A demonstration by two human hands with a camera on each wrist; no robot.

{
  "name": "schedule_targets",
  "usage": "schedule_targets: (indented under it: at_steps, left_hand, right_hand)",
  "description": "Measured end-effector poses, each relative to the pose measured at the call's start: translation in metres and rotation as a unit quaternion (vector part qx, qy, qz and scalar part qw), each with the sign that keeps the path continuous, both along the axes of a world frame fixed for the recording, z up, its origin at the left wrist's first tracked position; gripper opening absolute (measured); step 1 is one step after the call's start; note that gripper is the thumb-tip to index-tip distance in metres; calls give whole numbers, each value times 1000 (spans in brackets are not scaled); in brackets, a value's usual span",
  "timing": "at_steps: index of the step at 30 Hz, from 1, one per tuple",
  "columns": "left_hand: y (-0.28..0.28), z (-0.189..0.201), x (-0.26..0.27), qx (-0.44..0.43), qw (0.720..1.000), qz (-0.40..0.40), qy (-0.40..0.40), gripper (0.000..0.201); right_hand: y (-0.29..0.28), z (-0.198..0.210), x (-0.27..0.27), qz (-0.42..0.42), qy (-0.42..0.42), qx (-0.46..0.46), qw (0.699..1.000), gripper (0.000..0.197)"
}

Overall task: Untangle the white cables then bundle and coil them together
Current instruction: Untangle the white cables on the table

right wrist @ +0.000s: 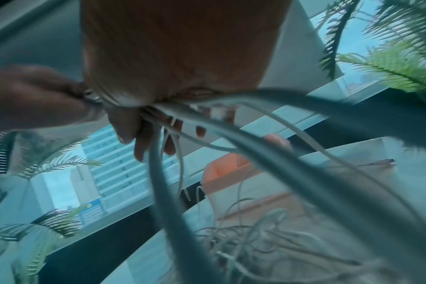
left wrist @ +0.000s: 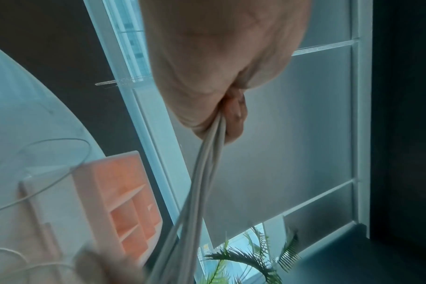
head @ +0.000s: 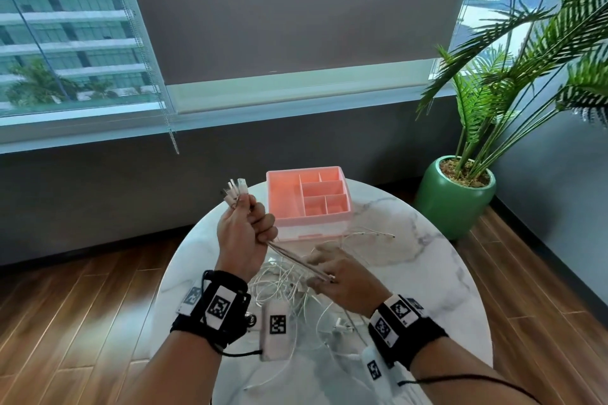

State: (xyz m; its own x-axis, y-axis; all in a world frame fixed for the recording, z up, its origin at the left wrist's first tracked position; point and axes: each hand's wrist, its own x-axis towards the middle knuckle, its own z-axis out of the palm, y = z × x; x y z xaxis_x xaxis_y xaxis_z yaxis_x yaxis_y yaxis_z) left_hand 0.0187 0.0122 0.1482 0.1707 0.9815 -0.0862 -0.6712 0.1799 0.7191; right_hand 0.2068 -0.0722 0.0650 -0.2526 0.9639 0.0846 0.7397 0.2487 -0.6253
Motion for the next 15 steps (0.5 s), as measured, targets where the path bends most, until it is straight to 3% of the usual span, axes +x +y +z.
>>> schedule_targets:
  at_steps: [3, 10, 12, 15]
  left_hand:
    - [7, -9, -15, -15, 999, 29, -3, 36]
    - [19, -25, -25, -47, 996, 73, 24, 35]
    - [15, -30, -18, -31, 996, 66, 59, 35]
    - [12, -38, -8, 3, 992, 60, 114, 36]
  right_hand:
    - [-13, -1, 26, -32, 27, -76, 996, 35]
    - [-42, -11, 83, -64, 174, -264, 946, 13]
    - [-45, -4, 94, -80, 168, -274, 943, 18]
    - [-44, 2, 108, -121, 65, -224, 965, 18]
